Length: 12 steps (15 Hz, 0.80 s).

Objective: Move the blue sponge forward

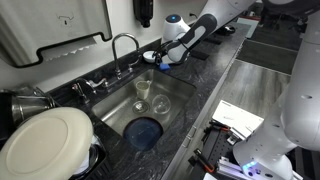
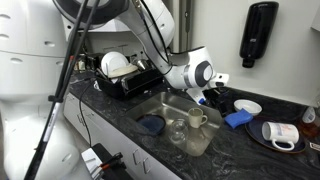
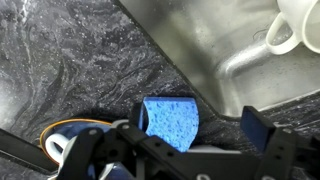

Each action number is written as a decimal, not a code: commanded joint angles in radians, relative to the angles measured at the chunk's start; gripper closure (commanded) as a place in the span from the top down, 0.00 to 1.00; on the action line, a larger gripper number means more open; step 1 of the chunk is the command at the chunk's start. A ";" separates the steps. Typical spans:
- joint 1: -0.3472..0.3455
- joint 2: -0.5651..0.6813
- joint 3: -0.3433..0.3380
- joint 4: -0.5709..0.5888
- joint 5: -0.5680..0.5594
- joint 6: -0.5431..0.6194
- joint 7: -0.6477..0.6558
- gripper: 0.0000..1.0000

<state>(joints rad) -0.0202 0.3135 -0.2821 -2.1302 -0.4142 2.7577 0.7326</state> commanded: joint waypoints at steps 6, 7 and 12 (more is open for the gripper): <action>0.039 0.153 -0.052 0.097 0.053 0.120 0.025 1.00; 0.045 0.167 -0.064 0.102 0.060 0.144 0.025 1.00; 0.057 0.231 -0.099 0.130 0.137 0.222 -0.020 1.00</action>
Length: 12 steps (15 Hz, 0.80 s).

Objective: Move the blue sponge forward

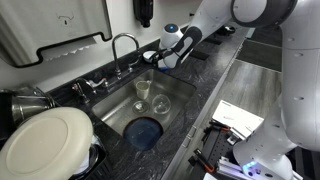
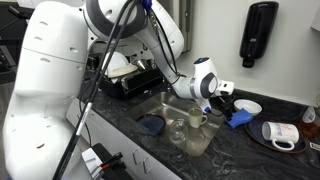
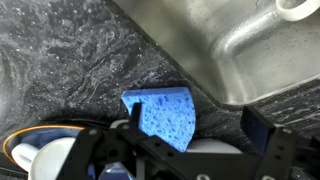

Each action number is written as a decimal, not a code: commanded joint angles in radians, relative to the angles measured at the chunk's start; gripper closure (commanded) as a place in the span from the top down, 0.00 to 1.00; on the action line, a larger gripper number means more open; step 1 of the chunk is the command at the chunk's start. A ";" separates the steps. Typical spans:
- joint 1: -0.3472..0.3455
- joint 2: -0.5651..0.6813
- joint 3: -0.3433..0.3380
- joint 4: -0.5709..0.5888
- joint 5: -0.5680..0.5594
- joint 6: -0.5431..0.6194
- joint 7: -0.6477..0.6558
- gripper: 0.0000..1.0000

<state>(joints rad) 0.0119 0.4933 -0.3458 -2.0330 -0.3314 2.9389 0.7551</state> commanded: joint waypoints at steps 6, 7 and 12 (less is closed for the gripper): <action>0.046 0.092 -0.065 0.066 0.139 -0.002 -0.126 0.53; 0.049 0.097 -0.070 0.070 0.148 -0.004 -0.134 0.45; 0.062 0.094 -0.078 0.067 0.182 -0.010 -0.162 0.12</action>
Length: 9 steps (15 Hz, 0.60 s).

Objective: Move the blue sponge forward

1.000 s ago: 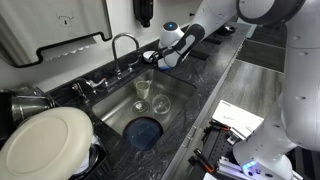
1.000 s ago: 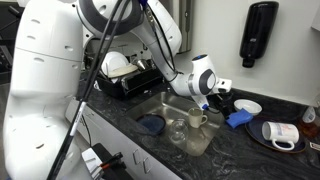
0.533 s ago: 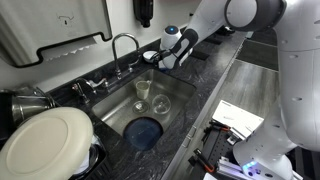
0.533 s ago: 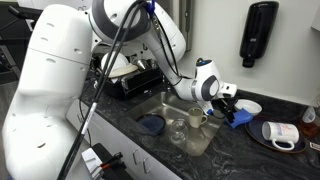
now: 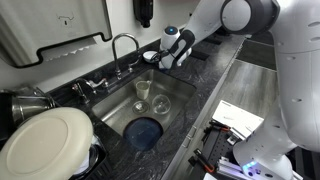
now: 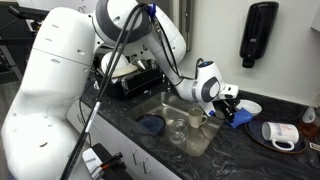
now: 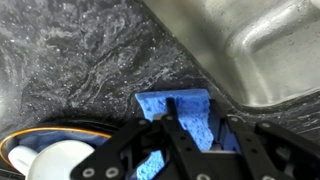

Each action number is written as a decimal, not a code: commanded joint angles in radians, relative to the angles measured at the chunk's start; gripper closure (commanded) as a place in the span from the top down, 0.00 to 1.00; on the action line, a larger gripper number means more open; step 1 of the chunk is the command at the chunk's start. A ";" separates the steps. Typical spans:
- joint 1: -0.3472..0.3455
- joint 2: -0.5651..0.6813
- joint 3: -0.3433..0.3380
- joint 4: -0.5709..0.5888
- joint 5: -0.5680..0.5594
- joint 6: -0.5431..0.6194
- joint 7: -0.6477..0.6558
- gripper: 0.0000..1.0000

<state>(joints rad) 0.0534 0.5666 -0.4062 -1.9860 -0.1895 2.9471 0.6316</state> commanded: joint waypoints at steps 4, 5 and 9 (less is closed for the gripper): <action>0.030 0.007 -0.025 0.005 0.060 -0.026 -0.044 0.00; 0.032 0.006 -0.029 0.001 0.062 -0.028 -0.043 0.00; 0.032 -0.023 -0.033 -0.029 0.065 -0.041 -0.047 0.01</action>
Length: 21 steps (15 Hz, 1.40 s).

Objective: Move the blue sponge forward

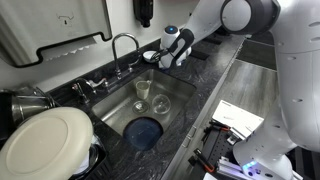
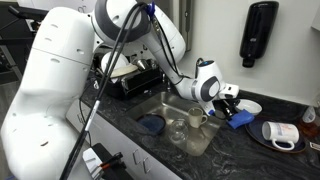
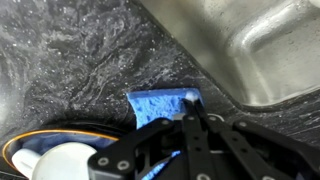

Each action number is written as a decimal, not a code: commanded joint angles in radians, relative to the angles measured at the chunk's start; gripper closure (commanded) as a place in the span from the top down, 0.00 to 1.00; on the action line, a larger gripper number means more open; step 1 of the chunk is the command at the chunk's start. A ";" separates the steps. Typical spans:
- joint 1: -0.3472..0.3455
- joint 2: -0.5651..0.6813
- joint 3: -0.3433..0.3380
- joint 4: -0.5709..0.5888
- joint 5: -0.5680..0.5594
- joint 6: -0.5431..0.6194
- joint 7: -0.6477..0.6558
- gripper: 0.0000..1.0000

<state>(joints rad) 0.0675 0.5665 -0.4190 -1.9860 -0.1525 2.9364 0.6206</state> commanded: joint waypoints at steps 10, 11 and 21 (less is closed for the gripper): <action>0.088 -0.226 -0.171 -0.229 -0.068 -0.020 -0.062 0.01; 0.071 -0.259 -0.155 -0.259 -0.071 -0.034 -0.094 0.01; -0.116 -0.431 -0.093 -0.446 -0.214 -0.300 -0.362 0.01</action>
<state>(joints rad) 0.0448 0.1971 -0.5633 -2.3852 -0.3371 2.7034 0.3615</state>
